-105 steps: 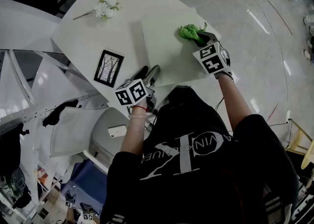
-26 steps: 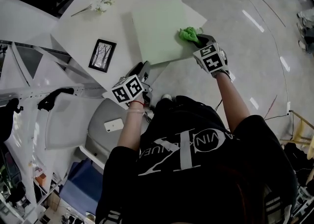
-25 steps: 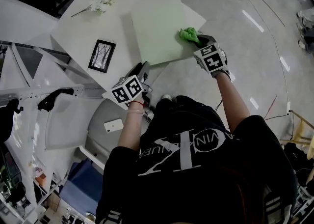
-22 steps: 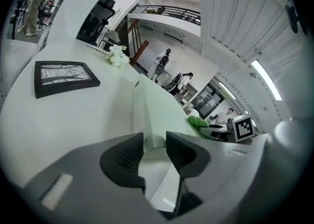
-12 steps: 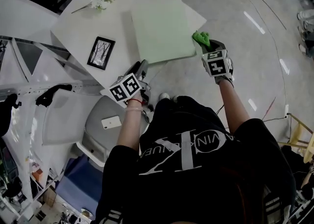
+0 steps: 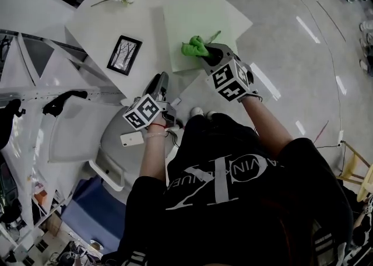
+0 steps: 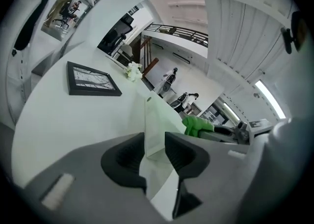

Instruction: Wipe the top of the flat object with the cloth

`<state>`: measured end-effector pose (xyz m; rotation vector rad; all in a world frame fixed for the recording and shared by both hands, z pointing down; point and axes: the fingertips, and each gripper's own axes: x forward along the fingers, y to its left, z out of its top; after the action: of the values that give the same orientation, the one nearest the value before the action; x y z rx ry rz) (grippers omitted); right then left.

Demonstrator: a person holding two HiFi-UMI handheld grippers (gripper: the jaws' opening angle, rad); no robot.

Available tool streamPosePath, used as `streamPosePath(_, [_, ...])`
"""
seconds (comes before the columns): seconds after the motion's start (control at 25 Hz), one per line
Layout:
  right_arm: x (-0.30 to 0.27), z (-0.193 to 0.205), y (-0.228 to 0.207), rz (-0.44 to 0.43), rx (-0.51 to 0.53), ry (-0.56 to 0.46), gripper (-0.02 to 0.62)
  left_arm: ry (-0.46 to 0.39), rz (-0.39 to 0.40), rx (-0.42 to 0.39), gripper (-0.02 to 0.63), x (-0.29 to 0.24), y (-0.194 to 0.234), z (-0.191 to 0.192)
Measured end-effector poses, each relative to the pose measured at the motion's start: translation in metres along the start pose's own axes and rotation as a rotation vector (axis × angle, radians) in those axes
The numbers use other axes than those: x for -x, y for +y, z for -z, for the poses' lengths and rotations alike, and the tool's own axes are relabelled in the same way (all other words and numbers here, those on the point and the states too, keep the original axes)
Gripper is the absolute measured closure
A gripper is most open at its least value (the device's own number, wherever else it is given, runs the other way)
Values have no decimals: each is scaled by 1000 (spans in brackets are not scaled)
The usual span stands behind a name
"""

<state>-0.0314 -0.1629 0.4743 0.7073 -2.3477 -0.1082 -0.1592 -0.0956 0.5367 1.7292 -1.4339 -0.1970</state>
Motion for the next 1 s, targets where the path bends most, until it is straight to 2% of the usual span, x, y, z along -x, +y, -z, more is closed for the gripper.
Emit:
streamPosePath(0.2, [-29, -26, 66, -169, 224, -4, 514, -7, -40, -11, 468, 17, 6, 5])
streamPosePath(0.28, [-40, -21, 84, -221, 319, 43, 514, -11, -46, -9, 468, 23, 7, 6])
streamPosePath(0.36, [-48, -9, 95, -263, 371, 104, 514, -21, -47, 7, 468, 28, 9, 6])
streamPosePath(0.52, [-50, -9, 93, -282, 279, 102, 514, -27, -47, 10, 468, 29, 9, 4])
streamPosePath(0.76, [-37, 5, 76, -255, 202, 128, 514, 31, -34, -58, 468, 12, -3, 10])
streamPosePath(0.84, [-34, 8, 75, -248, 219, 137, 514, 55, -36, -75, 468, 3, -6, 11])
streamPosePath(1.0, [-26, 20, 70, -212, 323, 188, 514, 87, -53, -109, 468, -15, -8, 11])
